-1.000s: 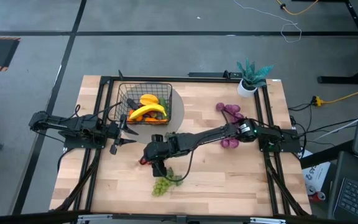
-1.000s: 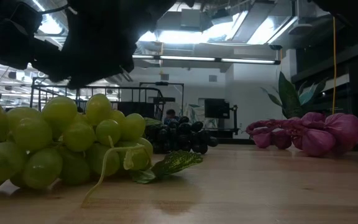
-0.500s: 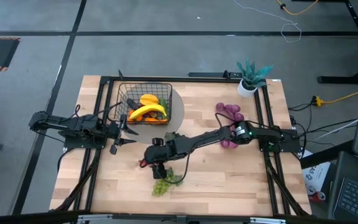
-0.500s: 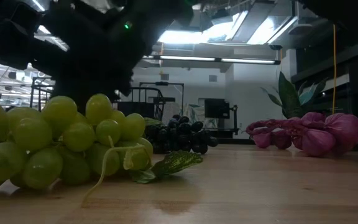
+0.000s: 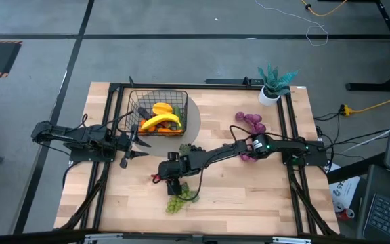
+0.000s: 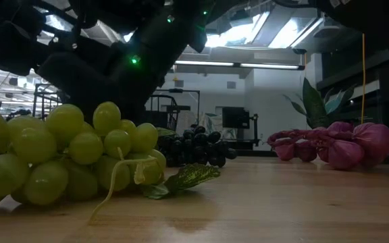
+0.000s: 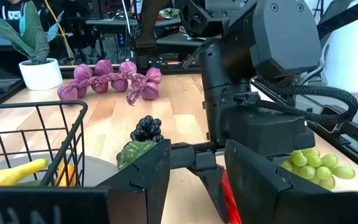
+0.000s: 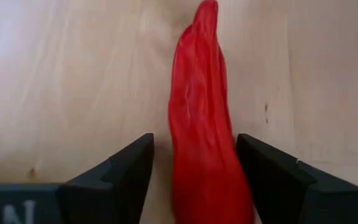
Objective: Build produce basket
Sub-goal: Put the red chili pepper into the wire basket
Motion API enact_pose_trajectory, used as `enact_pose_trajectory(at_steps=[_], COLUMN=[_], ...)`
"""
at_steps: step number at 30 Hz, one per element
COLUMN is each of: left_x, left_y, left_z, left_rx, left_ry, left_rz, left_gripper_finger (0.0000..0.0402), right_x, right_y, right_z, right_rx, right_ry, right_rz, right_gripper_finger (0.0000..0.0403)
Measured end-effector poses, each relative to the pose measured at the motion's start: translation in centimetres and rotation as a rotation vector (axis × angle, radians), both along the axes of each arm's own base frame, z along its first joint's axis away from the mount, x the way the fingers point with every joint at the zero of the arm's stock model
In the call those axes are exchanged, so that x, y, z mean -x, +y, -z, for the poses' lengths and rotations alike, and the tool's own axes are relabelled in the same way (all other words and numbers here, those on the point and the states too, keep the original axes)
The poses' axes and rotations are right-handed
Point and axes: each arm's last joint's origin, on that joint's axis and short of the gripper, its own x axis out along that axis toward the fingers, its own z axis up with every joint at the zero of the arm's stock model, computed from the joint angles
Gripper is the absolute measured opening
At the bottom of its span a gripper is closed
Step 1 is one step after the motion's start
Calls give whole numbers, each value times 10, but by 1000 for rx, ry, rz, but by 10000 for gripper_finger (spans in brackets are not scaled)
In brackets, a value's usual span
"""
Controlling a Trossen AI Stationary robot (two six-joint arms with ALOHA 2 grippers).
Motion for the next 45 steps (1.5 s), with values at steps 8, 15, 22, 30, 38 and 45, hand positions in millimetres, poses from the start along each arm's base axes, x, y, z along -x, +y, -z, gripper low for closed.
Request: enact_pose_trajectory(at_steps=[8,15,22,30,38,45], left_x=[0,0,0,0,0,-1], left_y=[0,0,0,0,0,0], left_z=[0,0,0,0,1,1], left_rx=[0,1,0,1,2,1], left_ry=[0,0,0,1,9,14], left_rz=[0,0,0,1,1,0], left_gripper_finger=[147,147,147,147,147,147], right_x=[1,3,11,18,28,23], right_y=[-1,-1,-4,-10,-30,-65], right_z=[1,-3,-56,-110,-139,-152], right_rx=[-16,-19,110,263,589,770], right_ry=[13,42,89,2,-24,-67], right_rz=[32,41,15,-22,157,327], right_gripper_finger=[153,102,100,109,107,109])
